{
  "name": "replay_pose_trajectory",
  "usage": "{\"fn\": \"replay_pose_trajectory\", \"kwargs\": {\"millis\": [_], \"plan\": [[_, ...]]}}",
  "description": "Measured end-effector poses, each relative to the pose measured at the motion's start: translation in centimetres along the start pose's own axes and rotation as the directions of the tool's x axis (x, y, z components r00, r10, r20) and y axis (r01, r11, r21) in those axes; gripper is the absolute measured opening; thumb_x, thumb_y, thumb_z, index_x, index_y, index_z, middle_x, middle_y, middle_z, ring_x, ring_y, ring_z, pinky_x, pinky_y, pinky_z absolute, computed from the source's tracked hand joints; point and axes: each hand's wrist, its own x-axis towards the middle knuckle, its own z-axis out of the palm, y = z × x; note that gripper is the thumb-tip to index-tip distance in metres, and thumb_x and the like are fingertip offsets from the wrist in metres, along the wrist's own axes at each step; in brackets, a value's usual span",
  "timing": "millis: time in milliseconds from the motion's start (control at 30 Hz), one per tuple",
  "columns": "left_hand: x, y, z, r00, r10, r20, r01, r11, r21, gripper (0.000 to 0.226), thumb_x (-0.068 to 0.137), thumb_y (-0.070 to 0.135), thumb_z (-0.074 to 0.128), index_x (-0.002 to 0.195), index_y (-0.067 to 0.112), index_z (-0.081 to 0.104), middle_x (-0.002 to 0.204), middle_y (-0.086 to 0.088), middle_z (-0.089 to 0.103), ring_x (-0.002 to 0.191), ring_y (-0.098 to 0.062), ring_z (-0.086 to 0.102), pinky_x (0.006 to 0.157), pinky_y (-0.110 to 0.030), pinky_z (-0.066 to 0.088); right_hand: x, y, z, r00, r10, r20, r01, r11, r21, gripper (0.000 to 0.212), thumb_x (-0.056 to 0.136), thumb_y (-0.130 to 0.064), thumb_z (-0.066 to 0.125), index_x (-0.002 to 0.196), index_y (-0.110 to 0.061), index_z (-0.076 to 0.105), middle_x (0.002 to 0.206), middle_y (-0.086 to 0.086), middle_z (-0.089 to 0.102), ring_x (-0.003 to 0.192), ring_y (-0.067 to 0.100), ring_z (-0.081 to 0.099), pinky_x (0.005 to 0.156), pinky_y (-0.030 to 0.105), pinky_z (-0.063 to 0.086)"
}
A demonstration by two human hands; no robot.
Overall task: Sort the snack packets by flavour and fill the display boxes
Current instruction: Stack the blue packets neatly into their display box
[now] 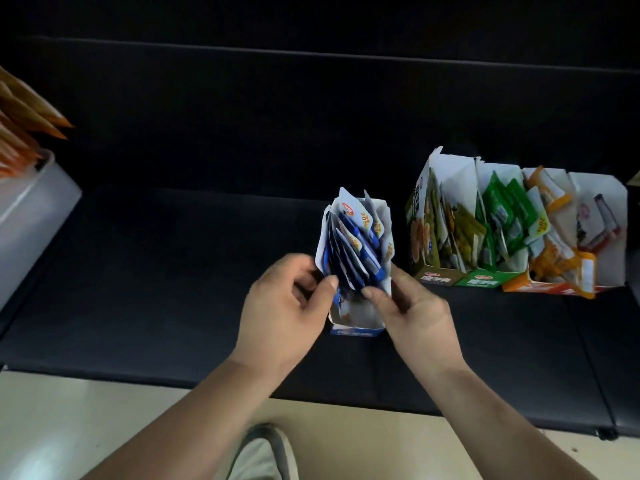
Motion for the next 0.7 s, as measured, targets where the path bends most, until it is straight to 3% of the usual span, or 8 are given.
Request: {"fn": "replay_pose_trajectory", "kwargs": {"millis": [133, 267, 333, 433, 567, 700], "plan": [[1.1, 0.4, 0.1, 1.0, -0.014, 0.006, 0.014, 0.993, -0.114, 0.012, 0.1, 0.02, 0.067, 0.101, 0.019, 0.079, 0.08, 0.007, 0.065, 0.064, -0.009, 0.058, 0.059, -0.022, 0.048, -0.1, -1.8, -0.1, 0.998, -0.056, 0.024, 0.055, 0.998, 0.043, 0.088, 0.071, -0.045, 0.092, 0.145, -0.048, 0.045, 0.125, -0.025, 0.067, 0.121, 0.0, 0.062, 0.102, 0.038, 0.055], [1.1, 1.0, -0.3, 0.99, -0.121, 0.068, 0.134, 0.953, -0.271, 0.014, 0.1, 0.016, 0.067, 0.098, 0.015, 0.08, 0.076, 0.011, 0.066, 0.063, -0.001, 0.06, 0.06, -0.017, 0.048, 0.0, -2.6, 0.1, 0.996, -0.064, 0.068, 0.066, 0.997, -0.03, 0.127, 0.06, -0.044, 0.098, 0.159, -0.048, 0.019, 0.147, -0.021, 0.052, 0.136, 0.001, 0.051, 0.108, 0.038, 0.051], [0.7, 1.0, -0.6, 0.986, -0.137, 0.094, 0.159, 0.944, -0.289, 0.013, 0.1, 0.017, 0.067, 0.097, 0.017, 0.08, 0.081, 0.007, 0.069, 0.07, -0.005, 0.065, 0.063, -0.027, 0.055, 0.0, -2.8, 0.4, 0.995, -0.055, 0.083, 0.062, 0.995, -0.082, 0.135, 0.06, -0.044, 0.098, 0.161, -0.049, 0.008, 0.149, -0.02, 0.051, 0.135, 0.003, 0.053, 0.106, 0.038, 0.053], [0.2, 0.8, -0.8, 0.979, -0.172, 0.107, 0.197, 0.935, -0.296, 0.014, 0.101, 0.018, 0.065, 0.098, 0.02, 0.079, 0.087, 0.001, 0.075, 0.08, -0.019, 0.071, 0.07, -0.041, 0.059, -0.2, -2.9, 0.9, 0.996, -0.068, 0.054, 0.073, 0.992, -0.106, 0.132, 0.064, -0.042, 0.096, 0.159, -0.054, 0.004, 0.142, -0.017, 0.058, 0.129, 0.01, 0.059, 0.104, 0.041, 0.054], [0.0, 0.9, -0.4, 0.981, -0.159, 0.112, 0.183, 0.949, -0.256, 0.011, 0.1, 0.02, 0.068, 0.092, 0.022, 0.076, 0.074, 0.007, 0.074, 0.065, -0.005, 0.068, 0.059, -0.023, 0.056, 0.4, -3.3, 0.8, 0.997, -0.076, 0.001, 0.075, 0.99, -0.122, 0.109, 0.074, -0.044, 0.089, 0.152, -0.06, 0.015, 0.129, -0.016, 0.065, 0.118, 0.016, 0.066, 0.095, 0.045, 0.058], [1.1, 0.9, 0.5, 0.985, -0.162, 0.049, 0.168, 0.972, -0.166, 0.007, 0.092, 0.026, 0.077, 0.09, 0.024, 0.071, 0.075, 0.011, 0.073, 0.066, -0.007, 0.071, 0.059, -0.021, 0.056, 0.7, -3.4, 1.1, 0.997, -0.081, -0.013, 0.079, 0.99, -0.118, 0.102, 0.074, -0.043, 0.089, 0.15, -0.058, 0.022, 0.124, -0.016, 0.067, 0.113, 0.012, 0.068, 0.093, 0.045, 0.059]]}}
